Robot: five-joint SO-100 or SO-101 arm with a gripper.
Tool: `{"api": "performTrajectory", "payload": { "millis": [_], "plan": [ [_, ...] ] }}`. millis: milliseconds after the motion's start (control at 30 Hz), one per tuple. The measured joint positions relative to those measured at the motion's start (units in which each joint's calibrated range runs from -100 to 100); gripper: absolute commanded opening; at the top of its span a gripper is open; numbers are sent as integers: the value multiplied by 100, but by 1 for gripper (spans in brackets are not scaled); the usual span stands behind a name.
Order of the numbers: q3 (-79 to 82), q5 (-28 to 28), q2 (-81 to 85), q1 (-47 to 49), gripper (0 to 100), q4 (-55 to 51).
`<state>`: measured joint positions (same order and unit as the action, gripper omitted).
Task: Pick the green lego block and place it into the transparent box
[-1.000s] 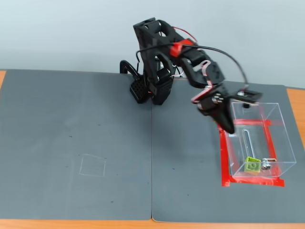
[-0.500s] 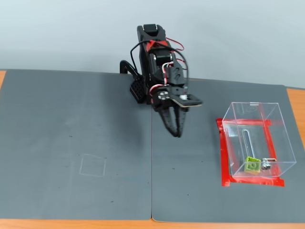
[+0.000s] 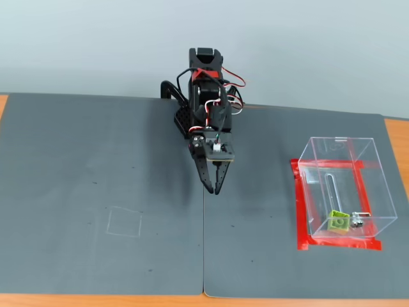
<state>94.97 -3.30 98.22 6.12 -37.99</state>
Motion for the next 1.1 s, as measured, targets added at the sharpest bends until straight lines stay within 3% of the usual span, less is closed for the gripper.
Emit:
{"api": "performTrajectory", "payload": {
  "millis": [367,633,1100],
  "plan": [
    [449,239,59,-15,2,-295],
    [458,337,59,-147,2,-1240],
    [458,337,59,-155,2,-1301]
  ]
}}
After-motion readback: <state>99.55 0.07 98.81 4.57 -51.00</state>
